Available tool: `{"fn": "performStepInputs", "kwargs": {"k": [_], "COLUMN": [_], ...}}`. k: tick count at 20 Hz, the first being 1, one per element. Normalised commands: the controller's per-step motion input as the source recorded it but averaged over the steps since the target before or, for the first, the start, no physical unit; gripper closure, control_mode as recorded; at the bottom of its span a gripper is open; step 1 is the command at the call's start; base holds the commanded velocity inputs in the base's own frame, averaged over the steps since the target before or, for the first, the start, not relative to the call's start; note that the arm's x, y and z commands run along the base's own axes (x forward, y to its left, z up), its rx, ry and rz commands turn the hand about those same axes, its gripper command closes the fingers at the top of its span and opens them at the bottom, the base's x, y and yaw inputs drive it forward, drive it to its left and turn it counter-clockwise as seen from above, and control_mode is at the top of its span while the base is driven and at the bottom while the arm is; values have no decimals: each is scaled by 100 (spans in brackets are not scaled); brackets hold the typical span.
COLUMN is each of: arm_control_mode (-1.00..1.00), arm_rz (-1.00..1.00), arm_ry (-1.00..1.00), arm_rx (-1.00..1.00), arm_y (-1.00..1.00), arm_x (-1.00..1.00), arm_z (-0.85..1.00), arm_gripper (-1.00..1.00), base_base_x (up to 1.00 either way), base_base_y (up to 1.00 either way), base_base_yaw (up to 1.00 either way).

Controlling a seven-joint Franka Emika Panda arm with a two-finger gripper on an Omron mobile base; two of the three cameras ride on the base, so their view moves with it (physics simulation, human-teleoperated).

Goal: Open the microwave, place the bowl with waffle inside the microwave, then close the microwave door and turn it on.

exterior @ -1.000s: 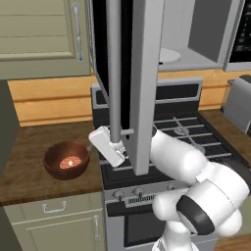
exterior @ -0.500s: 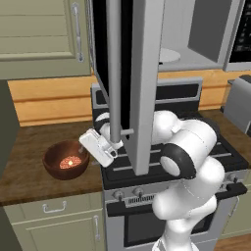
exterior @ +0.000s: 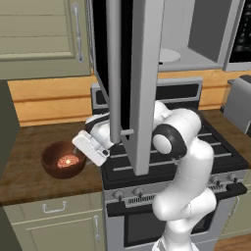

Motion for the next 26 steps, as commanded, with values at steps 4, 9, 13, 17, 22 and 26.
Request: {"fn": "performStepInputs", "kwargs": {"k": [4,9,13,17,22,26], "arm_control_mode": [-100,-100,-100,-100,-100,-100], "arm_rz": [0,-4,0,0,0,0], "arm_ry": [0,0,0,0,0,-1], "arm_rx": [-1,0,0,1,0,-7], "arm_y": [4,-40,-96,-100,-100,-100], "arm_x": [6,-27,-45,-49,-49,-43], "arm_z": [-21,0,34,89,100,100], "arm_gripper": [100,100,100,100,100,100], "base_base_x": [0,0,0,0,0,0], "base_base_y": [0,0,0,0,0,0], "base_base_yaw": [0,0,0,0,0,0]}}
